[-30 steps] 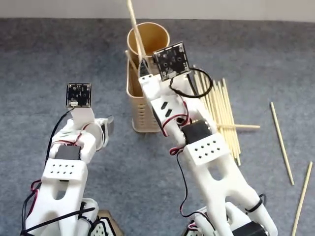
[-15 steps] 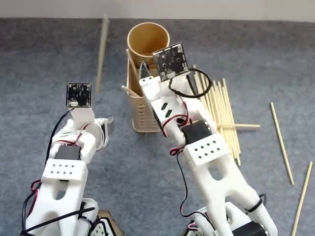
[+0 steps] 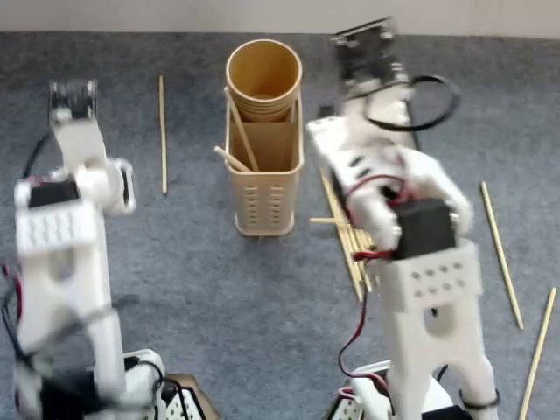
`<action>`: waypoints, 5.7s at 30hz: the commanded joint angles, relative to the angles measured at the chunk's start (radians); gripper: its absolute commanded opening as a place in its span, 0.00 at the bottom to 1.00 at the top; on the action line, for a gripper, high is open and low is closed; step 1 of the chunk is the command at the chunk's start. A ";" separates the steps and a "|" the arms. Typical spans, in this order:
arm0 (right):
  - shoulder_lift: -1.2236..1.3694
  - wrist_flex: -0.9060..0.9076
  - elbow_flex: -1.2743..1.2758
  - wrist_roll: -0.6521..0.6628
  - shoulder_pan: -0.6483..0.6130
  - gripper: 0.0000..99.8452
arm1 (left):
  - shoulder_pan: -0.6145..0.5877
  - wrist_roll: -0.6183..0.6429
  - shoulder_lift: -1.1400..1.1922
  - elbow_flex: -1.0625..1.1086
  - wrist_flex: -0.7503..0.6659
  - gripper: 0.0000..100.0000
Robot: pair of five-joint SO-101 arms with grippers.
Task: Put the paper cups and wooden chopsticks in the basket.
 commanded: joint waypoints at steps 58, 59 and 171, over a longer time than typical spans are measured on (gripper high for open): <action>0.478 -1.285 1.187 0.537 1.018 0.15 | -0.038 -0.049 1.294 -1.931 0.560 0.00; 0.536 -1.333 1.184 0.537 1.020 0.15 | -0.039 -0.049 1.270 -1.931 0.560 0.00; -0.522 -0.832 0.786 -0.172 -0.177 0.01 | 0.621 0.137 -0.236 -0.105 -0.381 0.00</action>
